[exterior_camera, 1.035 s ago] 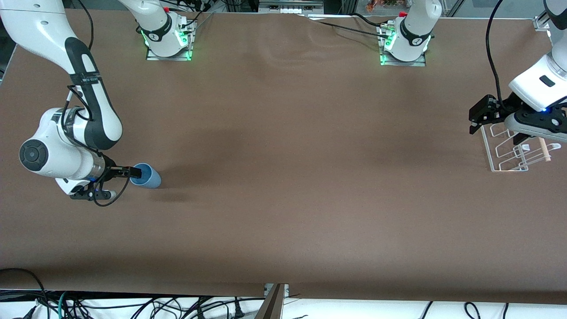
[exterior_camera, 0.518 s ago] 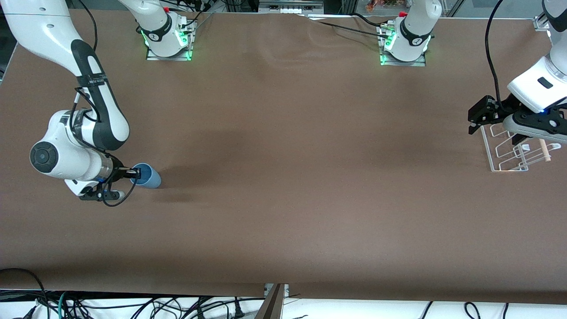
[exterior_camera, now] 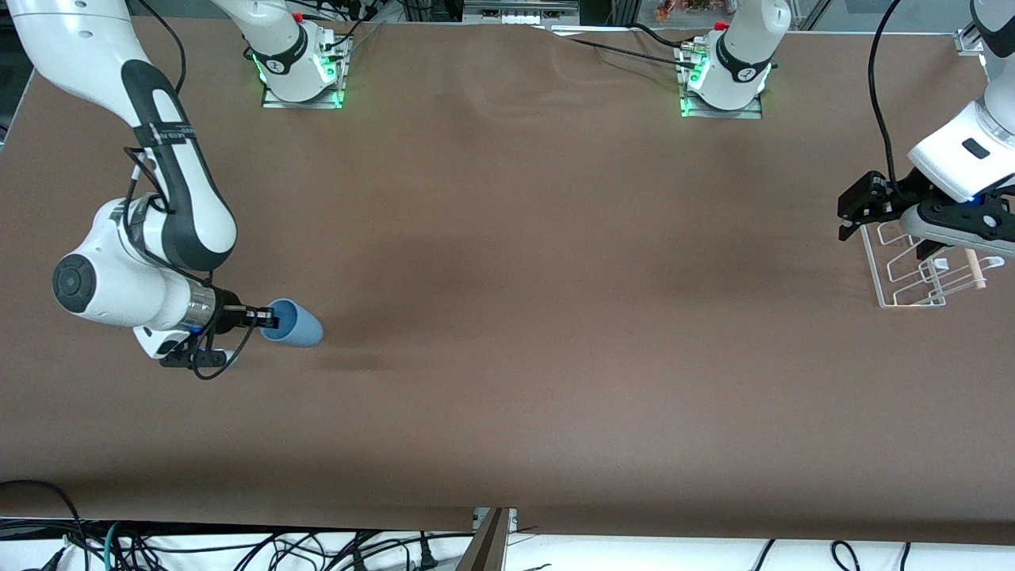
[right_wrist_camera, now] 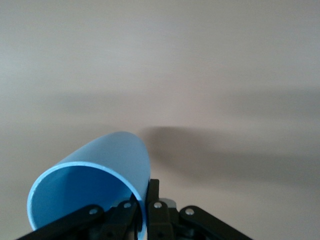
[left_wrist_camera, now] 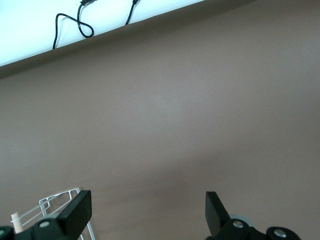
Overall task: Transfer cup to left arm and place on rack
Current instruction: 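Lift the cup with the right gripper toward the table middle, then move the left gripper to the cup held by the right gripper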
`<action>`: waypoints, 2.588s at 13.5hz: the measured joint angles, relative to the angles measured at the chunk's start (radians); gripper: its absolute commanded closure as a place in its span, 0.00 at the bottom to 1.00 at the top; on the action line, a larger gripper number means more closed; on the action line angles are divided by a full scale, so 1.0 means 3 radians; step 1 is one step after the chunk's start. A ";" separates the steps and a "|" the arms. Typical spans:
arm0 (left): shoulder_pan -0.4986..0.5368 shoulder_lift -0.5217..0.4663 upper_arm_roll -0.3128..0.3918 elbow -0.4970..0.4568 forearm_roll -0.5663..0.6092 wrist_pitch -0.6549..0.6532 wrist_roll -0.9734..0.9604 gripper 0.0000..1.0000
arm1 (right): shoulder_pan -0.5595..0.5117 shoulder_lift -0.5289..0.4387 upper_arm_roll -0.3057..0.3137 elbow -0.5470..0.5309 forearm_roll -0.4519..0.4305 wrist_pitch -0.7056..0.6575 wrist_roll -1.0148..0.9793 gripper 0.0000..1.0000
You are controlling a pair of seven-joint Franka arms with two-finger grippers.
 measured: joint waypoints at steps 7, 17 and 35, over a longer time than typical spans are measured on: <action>0.0001 0.0000 0.0000 -0.0001 0.0000 0.0000 0.0000 0.00 | 0.0229 0.0018 0.0527 0.0577 0.0801 -0.0201 0.0103 1.00; 0.0019 -0.0028 0.0005 -0.0002 -0.0086 -0.0011 0.0000 0.00 | 0.1228 0.0476 0.0585 0.1278 0.1103 0.0849 0.1165 1.00; -0.0440 0.0378 -0.0104 -0.0004 -0.0491 0.0695 0.1106 0.00 | 0.1277 0.0535 0.0772 0.1488 0.1875 0.0848 0.1448 1.00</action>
